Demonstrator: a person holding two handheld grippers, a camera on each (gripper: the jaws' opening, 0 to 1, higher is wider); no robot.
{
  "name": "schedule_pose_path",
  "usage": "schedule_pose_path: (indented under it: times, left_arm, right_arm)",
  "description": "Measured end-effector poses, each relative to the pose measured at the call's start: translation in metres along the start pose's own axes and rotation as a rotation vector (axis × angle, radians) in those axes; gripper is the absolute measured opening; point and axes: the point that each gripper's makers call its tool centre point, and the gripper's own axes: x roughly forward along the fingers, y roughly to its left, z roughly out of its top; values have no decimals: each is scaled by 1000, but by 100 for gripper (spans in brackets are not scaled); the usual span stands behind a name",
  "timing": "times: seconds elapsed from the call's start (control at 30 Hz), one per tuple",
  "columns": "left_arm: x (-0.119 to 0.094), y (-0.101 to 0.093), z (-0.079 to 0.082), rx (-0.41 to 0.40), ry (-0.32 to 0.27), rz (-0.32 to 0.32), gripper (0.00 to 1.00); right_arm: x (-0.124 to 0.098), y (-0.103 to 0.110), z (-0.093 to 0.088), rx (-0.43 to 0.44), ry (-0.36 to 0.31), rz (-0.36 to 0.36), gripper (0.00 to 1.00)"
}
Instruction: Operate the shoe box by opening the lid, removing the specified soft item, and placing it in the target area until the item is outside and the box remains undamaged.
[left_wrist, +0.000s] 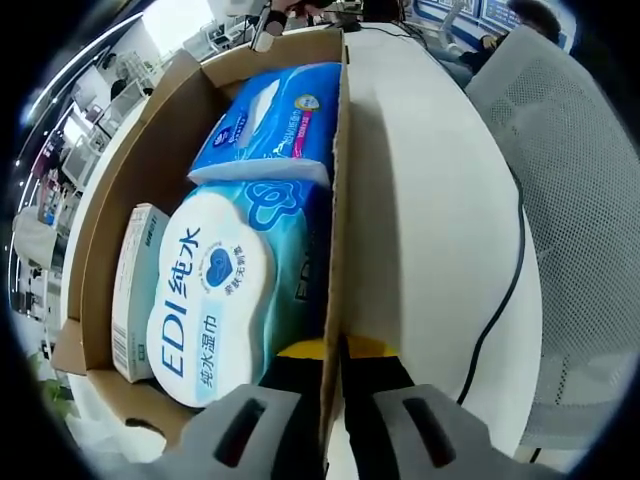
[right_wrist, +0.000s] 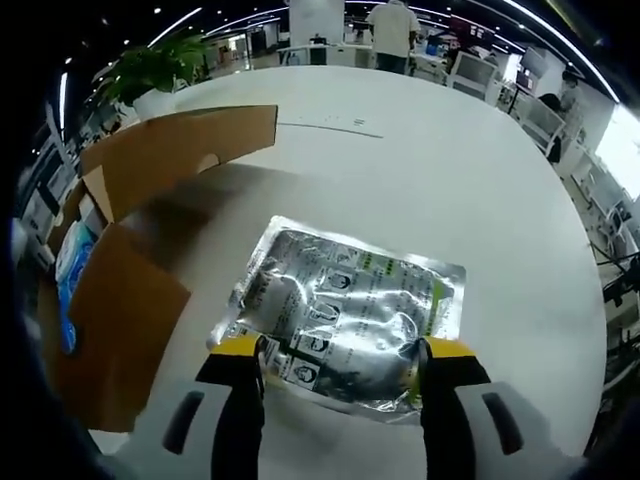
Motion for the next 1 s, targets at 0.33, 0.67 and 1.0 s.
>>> schedule_pose_path:
  times: [0.33,0.67,1.0]
  left_arm:
    - [0,-1,0,1,0,0,2]
    - [0,0,-1,1,-1,-7,2]
    - [-1,-2,-2,3,-2,-2,2]
  right_arm:
    - [-3,-1,-3,52,5,-24,64]
    - [-32,3,2,99,-14,-8,67]
    - [-81,21,8,-54,-41,-4,68]
